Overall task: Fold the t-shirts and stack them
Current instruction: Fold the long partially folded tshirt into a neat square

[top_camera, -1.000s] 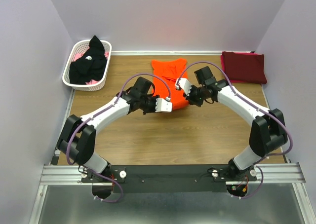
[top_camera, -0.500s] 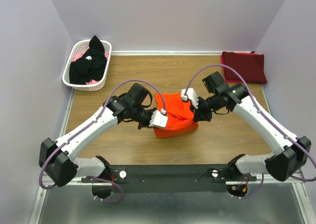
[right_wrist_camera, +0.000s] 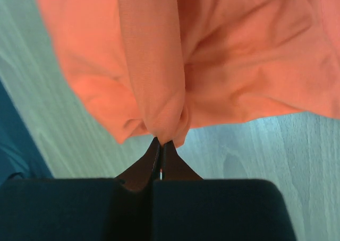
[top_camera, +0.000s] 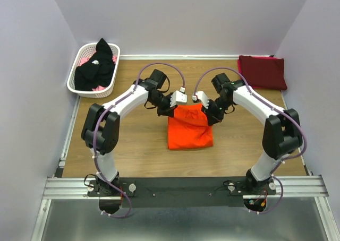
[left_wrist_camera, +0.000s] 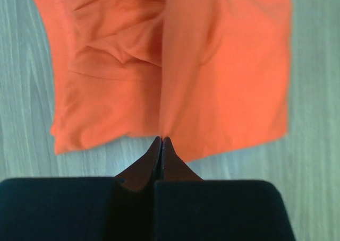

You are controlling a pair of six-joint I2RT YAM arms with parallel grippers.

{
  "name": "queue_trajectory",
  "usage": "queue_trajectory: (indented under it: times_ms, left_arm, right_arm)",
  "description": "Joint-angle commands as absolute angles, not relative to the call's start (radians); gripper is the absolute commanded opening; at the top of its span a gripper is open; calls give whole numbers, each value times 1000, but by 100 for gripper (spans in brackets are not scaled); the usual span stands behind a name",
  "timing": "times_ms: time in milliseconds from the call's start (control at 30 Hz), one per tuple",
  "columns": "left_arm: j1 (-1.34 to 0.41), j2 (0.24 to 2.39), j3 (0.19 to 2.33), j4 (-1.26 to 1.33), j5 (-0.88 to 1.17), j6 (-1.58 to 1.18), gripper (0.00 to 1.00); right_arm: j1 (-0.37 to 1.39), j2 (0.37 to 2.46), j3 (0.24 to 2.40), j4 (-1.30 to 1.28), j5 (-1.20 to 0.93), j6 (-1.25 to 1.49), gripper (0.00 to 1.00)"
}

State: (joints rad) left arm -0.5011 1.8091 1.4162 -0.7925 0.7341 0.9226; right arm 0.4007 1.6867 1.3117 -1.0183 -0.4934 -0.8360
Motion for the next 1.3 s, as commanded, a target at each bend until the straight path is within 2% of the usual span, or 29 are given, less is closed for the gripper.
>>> queue_trajectory:
  times_ms: [0,267,300,333,400,433,467,500,567,633,733,800,867,1067,1267]
  left_arm:
    - [-502,1882,1456,-697,756,832,0]
    - [-489,1974,1370,-542,696,758,0]
    - [-488,1973,1362,-531,689,750,2]
    - [-488,1967,1355,-526,687,752,14]
    - [-485,1930,1356,-554,716,810,26]
    - [-482,1908,1356,-590,735,831,29]
    - [-477,1882,1353,-598,761,848,31]
    - [-477,1856,1350,-606,770,867,33]
    - [-479,1787,1342,-615,791,894,39]
    - [-479,1763,1360,-646,825,925,45]
    - [-497,1784,1388,-650,853,914,47]
    - [-527,1804,1414,-643,844,910,48]
    - [-548,1836,1437,-628,833,900,48]
    - [-603,1930,1477,-594,808,885,48]
    - [-624,1991,1468,-554,787,859,48]
  right_arm:
    - [354,1756,1301,-933,-503,-865,0]
    - [321,1841,1290,-890,-515,-845,1]
    - [321,1862,1292,-885,-523,-825,0]
    - [321,1871,1298,-884,-528,-815,1]
    - [321,1884,1324,-905,-535,-778,16]
    - [319,1879,1333,-923,-544,-775,25]
    - [307,1867,1359,-957,-579,-773,43]
    - [299,1858,1374,-969,-606,-762,48]
    - [276,1832,1408,-979,-661,-721,51]
    - [244,1832,1477,-1000,-742,-667,51]
    - [227,1873,1555,-1003,-834,-591,51]
    - [227,1943,1591,-999,-868,-539,50]
    - [227,2033,1646,-993,-893,-491,45]
    - [227,2163,1712,-902,-939,-384,37]
    - [230,2273,1715,-854,-940,-336,37]
